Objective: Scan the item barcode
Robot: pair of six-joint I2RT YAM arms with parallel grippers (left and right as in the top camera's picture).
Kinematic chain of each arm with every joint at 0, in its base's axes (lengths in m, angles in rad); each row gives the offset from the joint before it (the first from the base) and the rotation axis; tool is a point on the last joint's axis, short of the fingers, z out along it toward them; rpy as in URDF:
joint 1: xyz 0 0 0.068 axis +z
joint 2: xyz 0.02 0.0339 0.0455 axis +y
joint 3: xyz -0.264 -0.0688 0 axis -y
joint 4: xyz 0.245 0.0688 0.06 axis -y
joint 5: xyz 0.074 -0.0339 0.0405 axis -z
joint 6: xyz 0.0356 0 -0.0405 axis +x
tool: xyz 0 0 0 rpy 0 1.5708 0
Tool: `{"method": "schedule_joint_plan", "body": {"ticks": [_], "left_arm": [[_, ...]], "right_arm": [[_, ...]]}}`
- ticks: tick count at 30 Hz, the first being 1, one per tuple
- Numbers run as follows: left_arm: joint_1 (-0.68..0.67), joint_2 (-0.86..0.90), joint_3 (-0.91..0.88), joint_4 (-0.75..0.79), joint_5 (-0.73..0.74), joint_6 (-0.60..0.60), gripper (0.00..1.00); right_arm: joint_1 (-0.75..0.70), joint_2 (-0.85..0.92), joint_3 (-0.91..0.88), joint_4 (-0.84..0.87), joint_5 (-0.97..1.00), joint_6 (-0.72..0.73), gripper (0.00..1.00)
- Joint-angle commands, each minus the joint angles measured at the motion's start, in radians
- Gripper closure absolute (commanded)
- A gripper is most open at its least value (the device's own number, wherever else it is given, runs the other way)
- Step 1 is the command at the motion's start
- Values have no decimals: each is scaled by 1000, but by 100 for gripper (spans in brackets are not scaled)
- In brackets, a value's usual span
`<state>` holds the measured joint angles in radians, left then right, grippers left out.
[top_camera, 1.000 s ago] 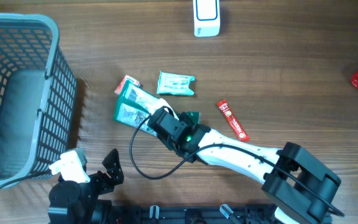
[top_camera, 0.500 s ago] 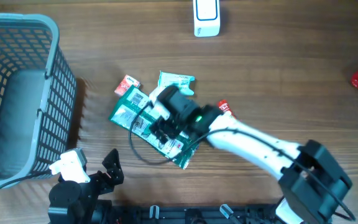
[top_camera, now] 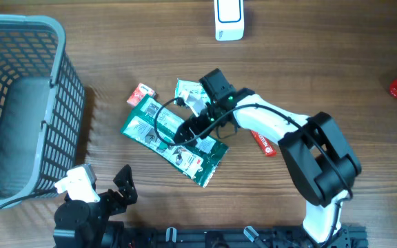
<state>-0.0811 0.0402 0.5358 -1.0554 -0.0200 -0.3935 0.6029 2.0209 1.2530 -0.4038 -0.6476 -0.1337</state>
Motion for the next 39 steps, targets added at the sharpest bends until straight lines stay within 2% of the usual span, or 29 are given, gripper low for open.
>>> {"method": "schedule_joint_plan", "body": {"ticks": [1, 5, 11, 14, 18, 24, 26, 29, 30, 31, 33, 35, 36, 39], "left_arm": [[6, -4, -1, 2, 4, 20, 0], [6, -4, -1, 2, 4, 20, 0], [6, -4, -1, 2, 4, 20, 0], [6, -4, -1, 2, 4, 20, 0], [6, -4, -1, 2, 4, 20, 0], [6, -4, -1, 2, 4, 20, 0], [6, -4, -1, 2, 4, 20, 0], [6, -4, -1, 2, 4, 20, 0], [6, -4, -1, 2, 4, 20, 0], [6, -4, -1, 2, 4, 20, 0], [6, -4, -1, 2, 4, 20, 0], [6, -4, -1, 2, 4, 19, 0], [6, -4, -1, 2, 4, 20, 0], [6, -4, -1, 2, 4, 20, 0]], "right_arm": [[2, 86, 124, -10, -19, -11, 0], [-3, 129, 177, -44, -29, 3, 0], [-3, 133, 177, -244, -131, -54, 1], [2, 134, 175, -286, -193, -97, 1], [9, 142, 174, -285, -154, -95, 0], [5, 275, 185, -200, -114, 124, 0], [5, 302, 200, -231, -115, 188, 1], [18, 307, 200, -337, -93, 193, 4], [23, 307, 200, -377, -74, 193, 9], [30, 307, 200, -417, -41, 193, 21], [45, 307, 200, -461, 26, 196, 57], [51, 307, 200, -466, 49, 198, 88], [50, 307, 200, -465, 49, 204, 96], [48, 306, 201, -450, 42, 215, 96]]}}
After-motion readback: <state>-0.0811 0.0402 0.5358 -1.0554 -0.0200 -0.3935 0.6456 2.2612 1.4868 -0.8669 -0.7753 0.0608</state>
